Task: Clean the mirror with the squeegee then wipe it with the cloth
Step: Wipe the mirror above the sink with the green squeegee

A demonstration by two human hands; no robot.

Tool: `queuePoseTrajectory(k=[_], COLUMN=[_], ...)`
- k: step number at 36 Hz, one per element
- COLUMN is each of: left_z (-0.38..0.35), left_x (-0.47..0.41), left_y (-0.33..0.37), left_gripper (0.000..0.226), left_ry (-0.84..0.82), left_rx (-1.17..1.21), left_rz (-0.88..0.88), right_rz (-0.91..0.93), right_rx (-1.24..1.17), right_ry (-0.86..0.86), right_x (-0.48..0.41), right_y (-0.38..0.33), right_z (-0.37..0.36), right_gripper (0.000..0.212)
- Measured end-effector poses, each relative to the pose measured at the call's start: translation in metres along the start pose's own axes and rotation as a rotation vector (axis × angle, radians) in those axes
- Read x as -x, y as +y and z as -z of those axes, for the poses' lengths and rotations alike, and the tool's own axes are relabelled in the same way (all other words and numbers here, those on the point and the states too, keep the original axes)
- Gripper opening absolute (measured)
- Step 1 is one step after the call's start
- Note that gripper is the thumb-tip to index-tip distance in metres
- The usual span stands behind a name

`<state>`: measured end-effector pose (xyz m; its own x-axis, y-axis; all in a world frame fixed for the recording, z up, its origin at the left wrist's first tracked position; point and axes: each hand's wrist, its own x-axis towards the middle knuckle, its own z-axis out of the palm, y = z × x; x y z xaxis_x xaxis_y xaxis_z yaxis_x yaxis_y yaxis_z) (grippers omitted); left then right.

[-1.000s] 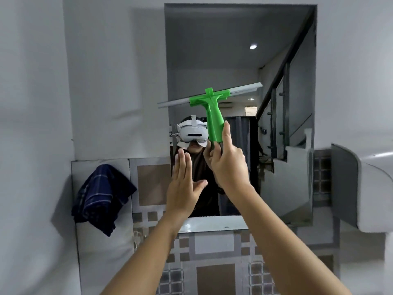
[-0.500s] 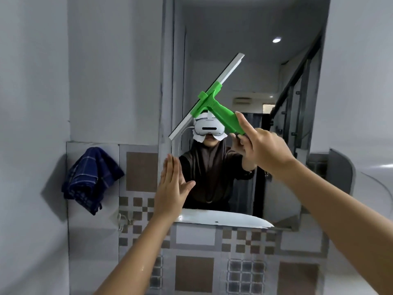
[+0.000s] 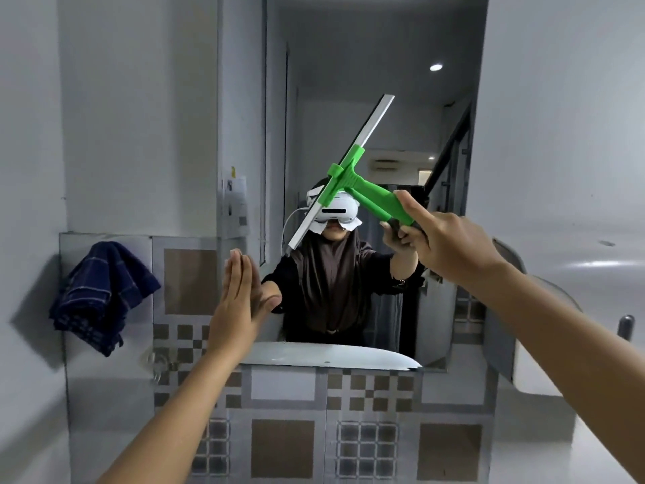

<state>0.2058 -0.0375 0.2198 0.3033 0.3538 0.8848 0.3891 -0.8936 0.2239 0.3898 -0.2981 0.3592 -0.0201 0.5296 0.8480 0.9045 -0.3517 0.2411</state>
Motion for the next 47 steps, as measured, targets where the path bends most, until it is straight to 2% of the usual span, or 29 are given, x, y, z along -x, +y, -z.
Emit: queuePoseTrajectory(k=[7, 15, 21, 28, 36, 40, 43, 47], left_z=[0.003, 0.004, 0.001, 0.005, 0.003, 0.002, 0.001, -0.001], left_x=[0.005, 0.002, 0.0, 0.002, 0.003, 0.011, 0.02, 0.031], left_y=[0.006, 0.001, -0.003, 0.0, -0.01, -0.014, -0.021, -0.029], left_gripper=[0.096, 0.094, 0.09, 0.089, 0.088, 0.089, 0.09, 0.094], left_ry=[-0.063, -0.017, -0.01, -0.024, -0.056, -0.093, -0.112, -0.141], left_rx=[0.057, 0.031, 0.057, 0.114, 0.063, 0.114, 0.062, 0.048], left_rz=[-0.026, -0.012, -0.011, 0.013, -0.056, -0.087, -0.15, -0.148], right_rz=[-0.103, -0.301, -0.421, -0.675, -0.927, -1.021, -1.085, -1.117], right_rx=[-0.02, -0.086, -0.267, -0.433, -0.608, -0.756, -0.835, -0.908], right_ry=[0.045, 0.03, 0.117, 0.157, 0.243, 0.307, 0.356, 0.386], right_x=[0.039, 0.057, 0.071, 0.078, 0.065, 0.052, 0.04, 0.022], right_y=[0.003, -0.011, -0.048, -0.094, -0.155, -0.187, -0.207, -0.235], right_z=[0.007, -0.011, -0.039, -0.057, -0.061, -0.061, -0.062, -0.064], right_gripper=[0.052, 0.057, 0.058, 0.056, 0.056, 0.056, 0.055, 0.055])
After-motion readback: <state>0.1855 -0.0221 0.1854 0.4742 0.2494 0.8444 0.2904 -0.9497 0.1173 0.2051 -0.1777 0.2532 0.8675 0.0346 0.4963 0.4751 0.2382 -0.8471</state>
